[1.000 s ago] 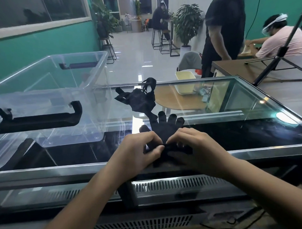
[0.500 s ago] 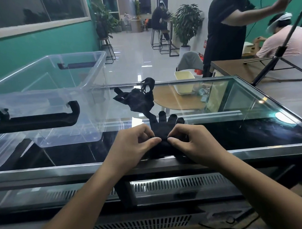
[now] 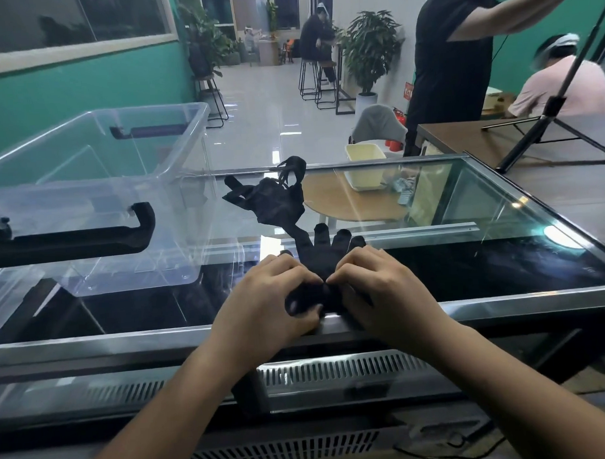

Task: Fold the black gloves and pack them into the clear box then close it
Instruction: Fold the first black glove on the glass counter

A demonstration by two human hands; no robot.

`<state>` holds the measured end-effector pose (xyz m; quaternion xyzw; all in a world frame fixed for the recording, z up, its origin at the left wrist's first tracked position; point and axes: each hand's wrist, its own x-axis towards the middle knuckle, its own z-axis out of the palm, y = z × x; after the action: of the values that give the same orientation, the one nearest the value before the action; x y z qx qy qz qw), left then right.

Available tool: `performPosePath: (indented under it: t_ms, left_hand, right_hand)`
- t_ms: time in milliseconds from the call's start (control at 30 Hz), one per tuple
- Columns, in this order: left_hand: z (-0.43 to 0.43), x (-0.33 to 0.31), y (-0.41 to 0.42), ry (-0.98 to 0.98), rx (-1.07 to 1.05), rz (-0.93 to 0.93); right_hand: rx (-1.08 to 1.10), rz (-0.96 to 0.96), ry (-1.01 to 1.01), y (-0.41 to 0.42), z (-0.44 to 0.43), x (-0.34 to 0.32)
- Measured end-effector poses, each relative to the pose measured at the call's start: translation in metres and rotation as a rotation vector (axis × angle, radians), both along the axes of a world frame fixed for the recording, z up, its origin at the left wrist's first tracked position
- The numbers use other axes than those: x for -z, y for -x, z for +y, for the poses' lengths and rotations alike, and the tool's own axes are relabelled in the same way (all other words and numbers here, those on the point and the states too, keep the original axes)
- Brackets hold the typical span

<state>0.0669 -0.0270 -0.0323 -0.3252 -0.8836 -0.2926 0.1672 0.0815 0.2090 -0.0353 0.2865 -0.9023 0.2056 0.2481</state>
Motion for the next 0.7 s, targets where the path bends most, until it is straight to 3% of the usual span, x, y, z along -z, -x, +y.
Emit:
performPosePath:
  t_ms: [367,600,700]
  left_hand:
    - [0.0,0.0,0.0,-0.035,-0.062,-0.056]
    - [0.002,-0.002,0.005,-0.131,-0.127,-0.2]
    - [0.003,-0.002,0.01,-0.166,-0.154,-0.24]
  right_hand:
    - [0.007,-0.115,-0.027,-0.003,-0.003,-0.007]
    - [0.011,-0.4,0.293,0.001,0.004,-0.017]
    - [0.079,-0.395,0.291,0.001,0.001,-0.016]
